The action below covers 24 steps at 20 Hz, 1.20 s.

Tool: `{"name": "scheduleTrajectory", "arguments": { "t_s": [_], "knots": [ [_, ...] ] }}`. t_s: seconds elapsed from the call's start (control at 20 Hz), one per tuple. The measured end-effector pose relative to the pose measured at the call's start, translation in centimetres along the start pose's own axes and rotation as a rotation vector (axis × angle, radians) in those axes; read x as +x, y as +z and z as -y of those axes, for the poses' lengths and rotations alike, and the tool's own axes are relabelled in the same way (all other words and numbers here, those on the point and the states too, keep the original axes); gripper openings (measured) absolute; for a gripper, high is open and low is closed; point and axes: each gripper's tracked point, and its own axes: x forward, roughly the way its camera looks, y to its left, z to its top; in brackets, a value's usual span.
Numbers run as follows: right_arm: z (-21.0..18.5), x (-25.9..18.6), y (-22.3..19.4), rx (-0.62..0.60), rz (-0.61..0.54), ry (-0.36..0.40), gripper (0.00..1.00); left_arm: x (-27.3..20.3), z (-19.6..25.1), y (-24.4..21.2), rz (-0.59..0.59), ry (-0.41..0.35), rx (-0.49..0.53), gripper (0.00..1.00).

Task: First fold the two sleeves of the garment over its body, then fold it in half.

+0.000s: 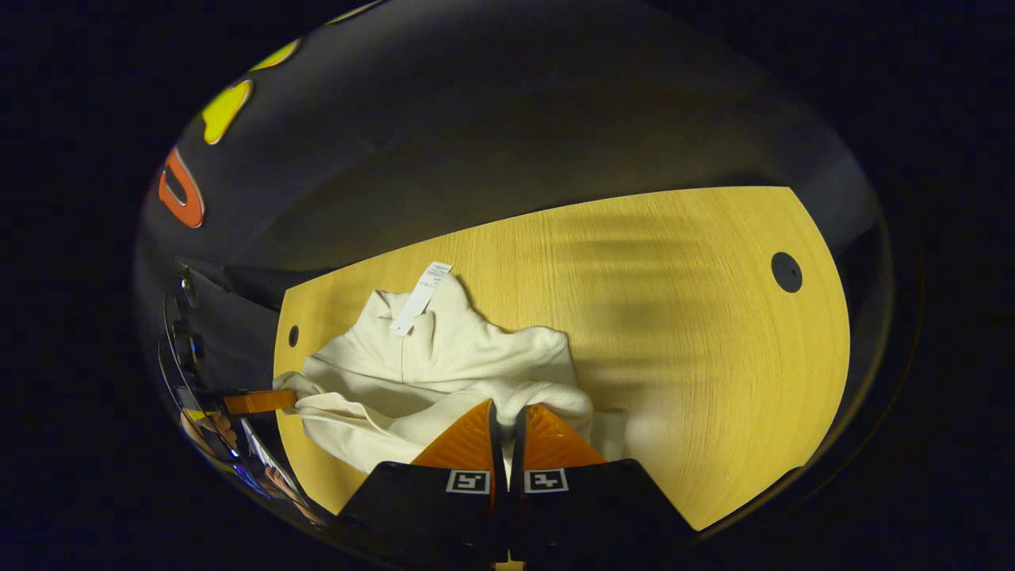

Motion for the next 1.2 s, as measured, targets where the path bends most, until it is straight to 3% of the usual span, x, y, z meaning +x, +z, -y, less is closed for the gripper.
{"name": "scheduleTrajectory", "arguments": {
  "t_s": [0.05,0.1,0.2,0.3,0.35,0.5,0.55,0.6,0.65,0.7,0.8,0.85,0.95,1.05,1.15,1.2],
  "knots": [
    [0.4,0.8,-0.1,0.014,-0.007,-0.006,0.01,2.0,-0.2,0.3,-0.008,0.004,-0.004,0.05],
    [0.7,1.5,-0.2,0.018,-0.011,-0.013,0.01,0.2,0.0,-0.8,-0.013,0.004,-0.006,0.05],
    [1.0,2.8,0.1,0.015,0.004,-0.020,0.05,1.2,0.4,-0.1,-0.012,0.008,0.010,0.07],
    [0.6,3.1,0.3,0.019,0.028,-0.015,0.15,1.6,0.8,0.3,0.001,0.007,0.011,0.17],
    [0.8,3.0,0.2,0.013,0.035,-0.022,0.24,1.8,1.0,0.2,0.000,0.004,0.007,0.33],
    [0.1,2.7,0.3,-0.016,0.060,-0.015,0.32,1.8,1.0,0.0,-0.004,0.013,0.011,0.48],
    [-0.4,2.4,0.5,-0.021,0.079,0.000,0.42,1.8,1.1,0.0,-0.005,0.014,0.017,0.42],
    [-0.8,2.1,0.9,-0.021,0.100,0.004,0.43,1.8,1.0,0.0,-0.002,0.011,0.018,0.42],
    [-1.2,1.8,1.1,-0.028,0.116,0.008,0.62,1.6,1.3,0.1,0.001,0.001,0.016,0.42],
    [-1.3,1.5,1.2,-0.038,0.129,0.000,0.67,1.2,1.7,0.2,0.017,-0.016,0.008,0.42],
    [-1.8,0.9,1.4,-0.069,0.151,0.000,0.77,0.7,1.8,0.7,0.050,-0.016,0.006,0.61],
    [-1.9,0.3,1.4,-0.082,0.163,-0.003,0.86,0.3,1.5,0.9,0.066,-0.001,0.010,0.78],
    [-2.2,-0.9,1.9,-0.107,0.199,-0.015,0.96,-0.6,1.5,1.3,0.096,0.012,0.015,0.85],
    [-2.7,-2.2,1.9,-0.120,0.229,-0.021,0.98,-1.8,2.1,1.8,0.142,-0.002,0.034,0.95],
    [-3.0,-3.8,1.9,-0.128,0.264,-0.029,0.94,-3.3,2.0,2.2,0.200,0.023,0.085,0.99],
    [-3.2,-4.8,1.9,-0.138,0.286,-0.036,0.98,-4.4,2.1,2.2,0.234,0.032,0.116,0.99]
  ]
}}
